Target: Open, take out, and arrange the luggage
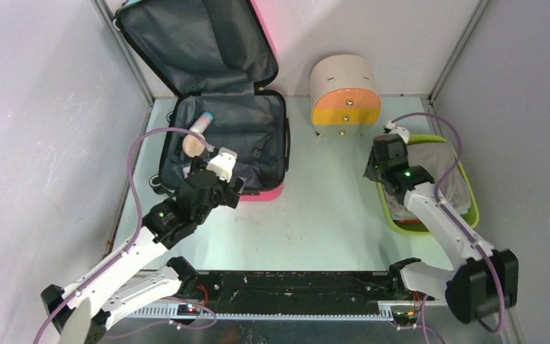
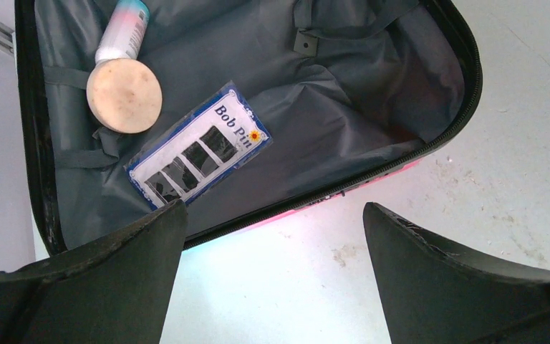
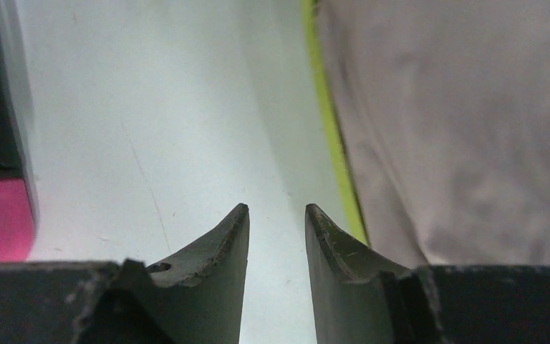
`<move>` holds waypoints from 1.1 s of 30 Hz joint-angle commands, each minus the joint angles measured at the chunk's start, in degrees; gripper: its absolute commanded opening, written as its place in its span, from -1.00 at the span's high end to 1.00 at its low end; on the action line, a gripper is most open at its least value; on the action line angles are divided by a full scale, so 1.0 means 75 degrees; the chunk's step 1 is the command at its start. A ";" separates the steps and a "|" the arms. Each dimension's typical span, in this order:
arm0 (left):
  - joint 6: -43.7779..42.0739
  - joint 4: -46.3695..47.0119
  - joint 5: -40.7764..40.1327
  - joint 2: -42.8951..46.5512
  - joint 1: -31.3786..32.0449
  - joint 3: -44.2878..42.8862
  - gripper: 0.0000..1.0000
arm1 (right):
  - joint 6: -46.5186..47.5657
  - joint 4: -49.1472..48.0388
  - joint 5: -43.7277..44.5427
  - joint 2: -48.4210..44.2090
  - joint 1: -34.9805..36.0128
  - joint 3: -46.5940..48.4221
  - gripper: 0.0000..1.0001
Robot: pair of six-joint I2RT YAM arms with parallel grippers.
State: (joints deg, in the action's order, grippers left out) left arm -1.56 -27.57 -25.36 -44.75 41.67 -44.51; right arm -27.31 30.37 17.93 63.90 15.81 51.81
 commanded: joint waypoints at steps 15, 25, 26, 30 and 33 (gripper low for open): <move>-0.0217 0.0237 -0.0171 0.0449 0.0031 -0.0053 -0.99 | 0.0408 -0.0827 0.1406 0.2501 0.0119 0.0194 0.24; -0.0219 0.0218 -0.0255 0.0431 0.0032 -0.0064 -1.00 | 0.0875 -0.0778 0.1593 0.1929 -0.0617 -0.0275 0.24; -0.0222 0.0222 -0.0267 0.0426 0.0027 -0.0065 -0.99 | 0.1016 -0.0791 0.1467 0.1830 -0.0654 -0.0366 0.25; -0.0217 0.0229 -0.0289 0.0418 0.0029 -0.0076 -1.00 | 0.1835 -0.1043 0.0906 0.1459 -0.0690 -0.0663 0.26; -0.0214 0.0210 -0.0286 0.0424 0.0023 -0.0077 -0.99 | 0.2384 -0.1224 0.0408 0.1146 -0.0470 -0.0702 0.26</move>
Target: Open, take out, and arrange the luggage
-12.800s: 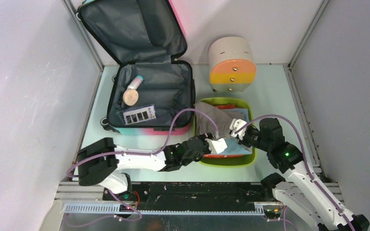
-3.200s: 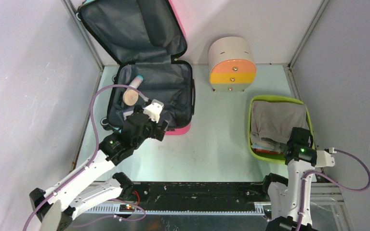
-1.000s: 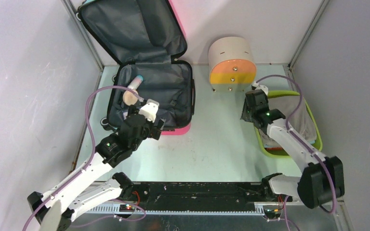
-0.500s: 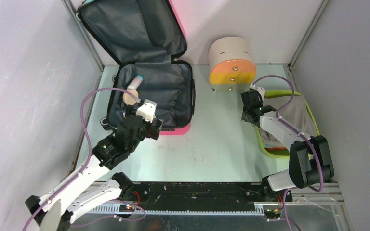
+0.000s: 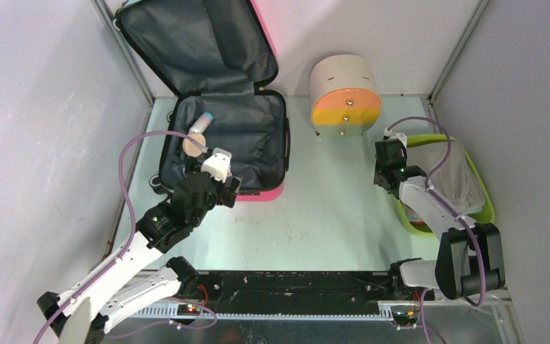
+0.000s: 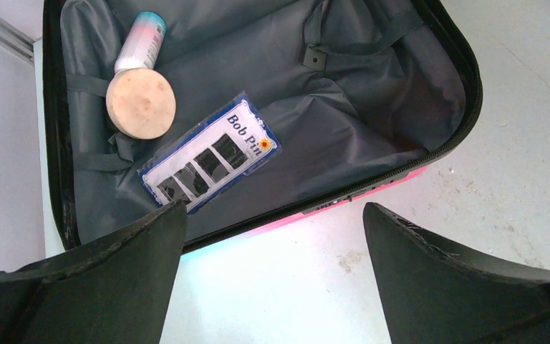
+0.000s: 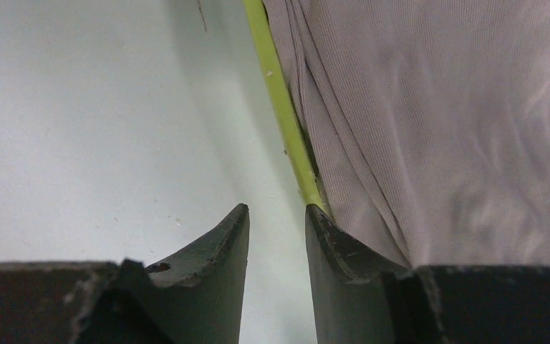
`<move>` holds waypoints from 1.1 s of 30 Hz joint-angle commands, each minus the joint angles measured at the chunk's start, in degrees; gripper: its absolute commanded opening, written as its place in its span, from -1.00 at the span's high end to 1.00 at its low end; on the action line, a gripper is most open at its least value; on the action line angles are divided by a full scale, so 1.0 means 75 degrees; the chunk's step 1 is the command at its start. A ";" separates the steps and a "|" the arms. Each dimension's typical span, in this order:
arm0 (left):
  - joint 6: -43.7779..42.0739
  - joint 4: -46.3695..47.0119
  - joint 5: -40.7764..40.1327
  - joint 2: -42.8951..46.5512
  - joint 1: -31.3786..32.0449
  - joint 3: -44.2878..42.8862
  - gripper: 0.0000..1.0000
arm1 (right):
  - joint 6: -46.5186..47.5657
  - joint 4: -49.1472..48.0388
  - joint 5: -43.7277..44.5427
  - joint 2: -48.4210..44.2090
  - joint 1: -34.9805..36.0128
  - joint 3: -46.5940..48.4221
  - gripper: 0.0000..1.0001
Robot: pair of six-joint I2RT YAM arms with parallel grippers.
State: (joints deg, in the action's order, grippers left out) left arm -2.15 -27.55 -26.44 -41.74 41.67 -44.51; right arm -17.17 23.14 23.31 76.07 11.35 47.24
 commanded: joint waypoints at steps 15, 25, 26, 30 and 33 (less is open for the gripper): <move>-0.0118 0.0192 0.0044 0.0031 0.0029 -0.0061 -0.99 | -0.2399 -0.3911 -0.2907 -0.0771 -0.0494 0.0619 -0.06; -0.0136 0.0216 0.0017 0.0185 0.0022 -0.0055 -0.99 | -0.3257 -0.4960 -0.4026 0.1848 -0.0450 0.2478 0.01; -0.0144 0.0210 0.0013 0.0209 0.0025 -0.0039 -0.99 | -0.3152 -0.4931 -0.4059 0.1975 -0.0439 0.2584 0.03; -0.0135 0.0240 0.0025 0.0348 0.0027 -0.0029 -0.99 | -0.3030 -0.5104 -0.3977 0.2451 -0.0410 0.2834 0.00; -0.0145 0.0277 0.0019 0.0382 0.0025 -0.0013 -0.99 | -0.3019 -0.5215 -0.3964 0.2678 -0.0384 0.2961 -0.01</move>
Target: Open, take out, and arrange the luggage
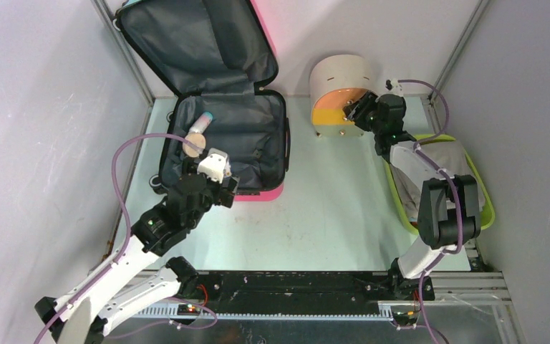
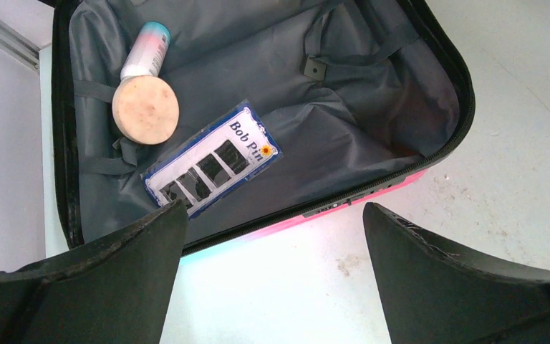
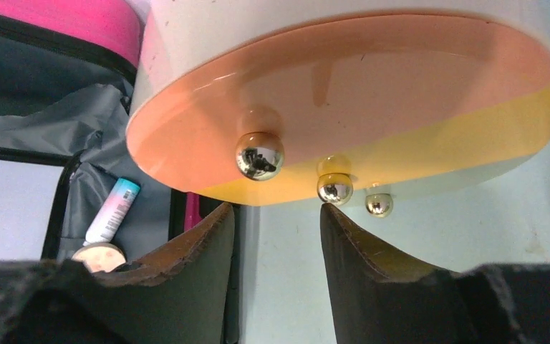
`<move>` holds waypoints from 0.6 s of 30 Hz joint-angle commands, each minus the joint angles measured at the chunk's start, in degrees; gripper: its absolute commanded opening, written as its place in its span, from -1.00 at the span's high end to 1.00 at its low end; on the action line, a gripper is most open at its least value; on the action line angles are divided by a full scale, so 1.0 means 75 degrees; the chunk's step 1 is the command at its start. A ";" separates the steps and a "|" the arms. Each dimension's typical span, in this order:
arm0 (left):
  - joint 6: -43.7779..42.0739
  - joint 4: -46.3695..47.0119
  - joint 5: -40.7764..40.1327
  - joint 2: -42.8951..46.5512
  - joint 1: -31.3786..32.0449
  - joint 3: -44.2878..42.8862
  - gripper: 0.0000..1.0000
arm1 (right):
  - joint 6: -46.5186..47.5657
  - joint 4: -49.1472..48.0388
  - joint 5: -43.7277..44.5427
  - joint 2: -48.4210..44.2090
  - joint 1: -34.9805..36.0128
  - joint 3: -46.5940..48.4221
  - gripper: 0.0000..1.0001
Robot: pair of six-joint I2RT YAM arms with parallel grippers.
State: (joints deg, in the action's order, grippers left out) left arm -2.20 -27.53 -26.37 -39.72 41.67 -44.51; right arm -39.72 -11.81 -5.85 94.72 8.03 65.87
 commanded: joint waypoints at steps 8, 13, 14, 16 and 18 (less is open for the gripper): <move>-0.0130 0.0283 0.0131 0.0082 0.0028 -0.0012 -1.00 | 0.0086 -0.0627 0.0066 0.0461 -0.0022 0.0766 -0.01; -0.0129 0.0276 0.0157 0.0056 0.0025 -0.0018 -0.99 | 0.0236 -0.0509 -0.0108 0.0603 -0.0058 0.0970 0.10; -0.0135 0.0280 0.0166 0.0051 0.0029 -0.0018 -0.99 | 0.0240 -0.0510 -0.0127 0.0614 -0.0062 0.0995 0.14; -0.0130 0.0275 0.0169 0.0031 0.0026 -0.0017 -1.00 | 0.0263 -0.0512 -0.0169 0.0637 -0.0081 0.1011 0.21; -0.0136 0.0267 0.0165 0.0013 0.0033 -0.0018 -0.99 | 0.0285 -0.0477 -0.0164 0.0615 -0.0080 0.1014 0.27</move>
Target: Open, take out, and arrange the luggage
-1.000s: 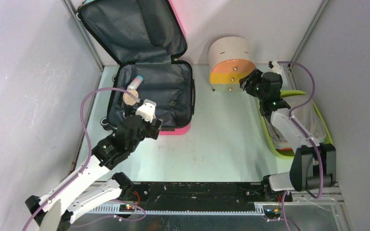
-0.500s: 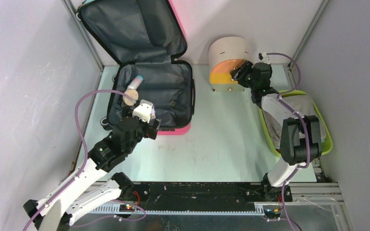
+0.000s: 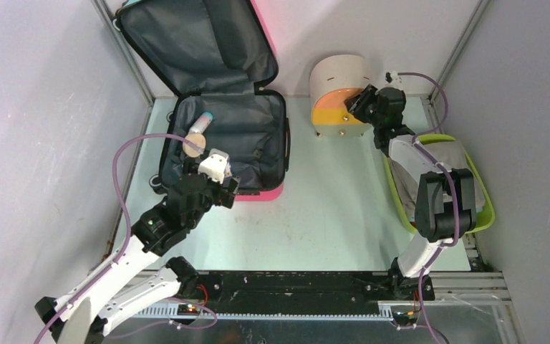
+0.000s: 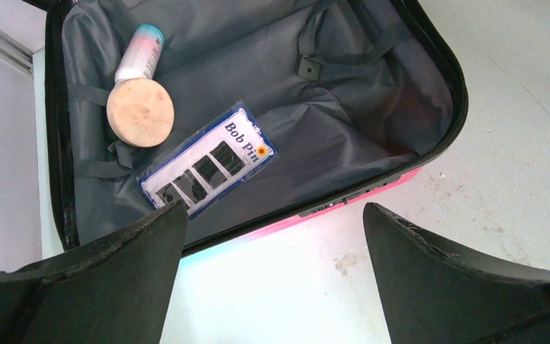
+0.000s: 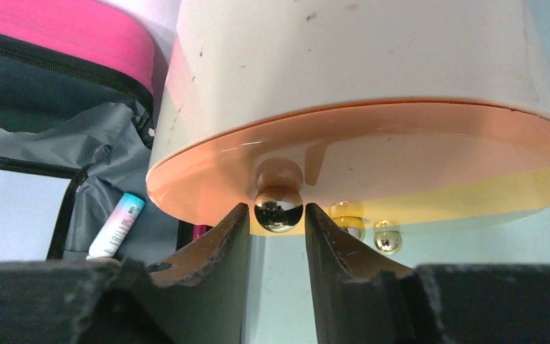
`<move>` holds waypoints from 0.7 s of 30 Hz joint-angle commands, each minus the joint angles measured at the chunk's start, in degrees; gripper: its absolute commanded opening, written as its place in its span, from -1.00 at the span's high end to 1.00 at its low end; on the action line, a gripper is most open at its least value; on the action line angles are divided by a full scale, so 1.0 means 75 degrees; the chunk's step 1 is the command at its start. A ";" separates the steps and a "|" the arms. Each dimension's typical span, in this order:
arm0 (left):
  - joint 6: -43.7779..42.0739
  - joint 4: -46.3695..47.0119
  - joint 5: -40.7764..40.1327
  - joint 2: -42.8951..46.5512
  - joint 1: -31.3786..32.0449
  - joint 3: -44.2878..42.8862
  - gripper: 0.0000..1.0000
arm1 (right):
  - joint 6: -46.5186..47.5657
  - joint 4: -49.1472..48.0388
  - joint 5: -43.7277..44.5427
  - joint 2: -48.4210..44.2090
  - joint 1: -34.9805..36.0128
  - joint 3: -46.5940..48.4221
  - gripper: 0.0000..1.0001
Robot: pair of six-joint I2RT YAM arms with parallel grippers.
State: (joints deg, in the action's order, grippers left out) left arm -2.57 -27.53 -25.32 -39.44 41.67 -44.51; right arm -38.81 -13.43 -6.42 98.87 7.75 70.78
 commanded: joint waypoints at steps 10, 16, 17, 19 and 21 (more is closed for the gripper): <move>-0.0099 0.0273 -0.0025 -0.0053 0.0026 -0.0015 -0.99 | 0.0442 0.0469 -0.0250 -0.0315 0.0087 0.0342 0.75; -0.0095 0.0240 -0.0052 -0.0096 0.0024 -0.0021 -0.99 | 0.0563 0.0656 -0.0148 -0.0881 0.0216 -0.0196 0.75; -0.0098 0.0245 -0.0056 -0.0097 0.0023 -0.0010 -0.99 | 0.0538 0.0593 -0.0087 -0.1093 0.0212 -0.0418 0.75; -0.0095 0.0270 -0.0047 -0.0111 0.0024 0.0009 -0.99 | 0.0524 0.0560 -0.0052 -0.1363 0.0220 -0.0670 0.75; -0.0102 0.0262 -0.0047 -0.0156 0.0024 -0.0003 -0.99 | 0.0559 0.0634 -0.0053 -0.1573 0.0228 -0.0821 0.75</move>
State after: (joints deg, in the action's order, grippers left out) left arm -2.59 -27.53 -25.32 -40.34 41.67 -44.49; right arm -36.03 -8.45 -6.85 92.68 8.73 66.52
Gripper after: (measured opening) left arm 0.996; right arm 0.275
